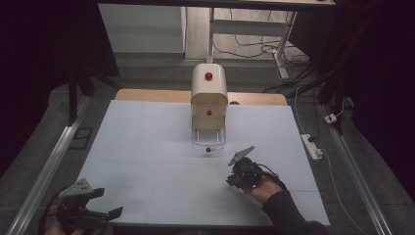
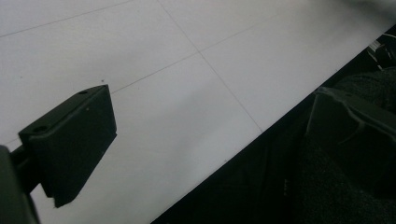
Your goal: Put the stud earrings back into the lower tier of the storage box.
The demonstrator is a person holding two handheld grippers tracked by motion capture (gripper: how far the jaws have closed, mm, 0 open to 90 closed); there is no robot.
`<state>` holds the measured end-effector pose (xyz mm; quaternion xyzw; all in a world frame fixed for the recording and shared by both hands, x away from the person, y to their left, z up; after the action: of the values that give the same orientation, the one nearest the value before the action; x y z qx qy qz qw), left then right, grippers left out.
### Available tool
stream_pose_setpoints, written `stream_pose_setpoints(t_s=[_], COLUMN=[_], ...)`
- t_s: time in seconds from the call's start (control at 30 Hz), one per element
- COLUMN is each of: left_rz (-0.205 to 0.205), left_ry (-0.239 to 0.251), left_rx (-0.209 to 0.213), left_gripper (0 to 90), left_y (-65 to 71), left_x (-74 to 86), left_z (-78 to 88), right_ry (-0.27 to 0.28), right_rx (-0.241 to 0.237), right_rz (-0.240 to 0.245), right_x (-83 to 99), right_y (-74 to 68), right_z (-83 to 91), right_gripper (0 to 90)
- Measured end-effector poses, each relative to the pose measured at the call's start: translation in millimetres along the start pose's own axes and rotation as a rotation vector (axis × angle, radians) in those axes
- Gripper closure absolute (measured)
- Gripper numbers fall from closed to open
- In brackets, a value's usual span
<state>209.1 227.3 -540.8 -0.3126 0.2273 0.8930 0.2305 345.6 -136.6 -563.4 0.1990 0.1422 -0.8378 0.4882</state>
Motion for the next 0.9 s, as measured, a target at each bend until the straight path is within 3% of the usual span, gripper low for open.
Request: stream_pose_setpoints(t_s=[0.47,0.9], left_rz=[0.004,0.001], left_ry=[-0.001,-0.004], left_rx=[0.002,0.0], left_gripper=[1.2,1.3], left_y=[-0.3,-0.1], left_x=[0.0,0.2], left_z=[-0.1,-0.3], right_ry=[0.123,0.17], right_rx=[0.014,0.04], right_rz=[-0.015,-0.003], right_x=[-16.5,-26.1], right_y=[3.2,5.1], right_z=[14.3,20.6], right_gripper=[82.3,82.3])
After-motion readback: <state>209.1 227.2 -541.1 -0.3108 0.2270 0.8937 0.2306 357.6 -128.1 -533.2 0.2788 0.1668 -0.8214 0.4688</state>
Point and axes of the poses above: each handheld gripper's, and its own axes: z roughly backward along the jaws, x roughly out of its underside, y roughly to its right, the point moved 9 cm from there along -z, roughly forward along the jaws
